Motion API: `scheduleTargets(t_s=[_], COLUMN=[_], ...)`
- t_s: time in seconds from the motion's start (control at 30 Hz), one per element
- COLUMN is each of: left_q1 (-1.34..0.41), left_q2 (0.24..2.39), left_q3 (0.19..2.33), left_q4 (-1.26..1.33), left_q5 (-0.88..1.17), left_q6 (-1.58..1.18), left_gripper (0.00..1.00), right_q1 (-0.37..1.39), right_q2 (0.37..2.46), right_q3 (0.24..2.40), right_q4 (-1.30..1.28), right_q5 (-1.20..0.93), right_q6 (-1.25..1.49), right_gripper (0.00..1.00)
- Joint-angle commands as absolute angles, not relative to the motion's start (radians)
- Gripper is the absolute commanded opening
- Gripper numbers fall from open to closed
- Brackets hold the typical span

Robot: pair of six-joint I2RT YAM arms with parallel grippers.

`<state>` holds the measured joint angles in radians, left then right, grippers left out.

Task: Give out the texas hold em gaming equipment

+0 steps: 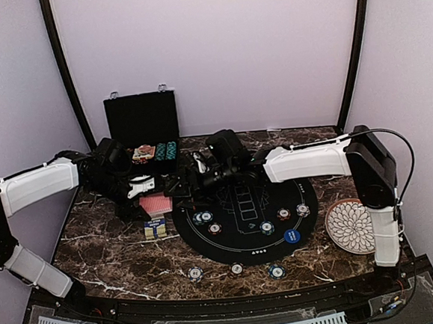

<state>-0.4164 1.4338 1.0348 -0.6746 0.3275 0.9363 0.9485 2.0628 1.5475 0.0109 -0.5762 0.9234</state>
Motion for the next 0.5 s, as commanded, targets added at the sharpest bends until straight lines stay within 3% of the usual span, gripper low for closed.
scheduleTargets(t_s=[0.0,0.47], left_q1=[-0.436,-0.463], left_q2=[1.388,1.364], left_q3=[1.078,1.117], left_q4=[-0.696,-0.719], left_q5=[0.364,0.372], left_q6=[0.906,0.890], left_gripper=[0.00,0.00], right_q1=[0.946,0.936], right_q2=[2.080,2.121], right_q3=[1.575,1.563], right_q4=[0.073,0.175], right_q5=[-0.604,-0.625], right_q6=[0.944,1.026], right_gripper=[0.86,0.82])
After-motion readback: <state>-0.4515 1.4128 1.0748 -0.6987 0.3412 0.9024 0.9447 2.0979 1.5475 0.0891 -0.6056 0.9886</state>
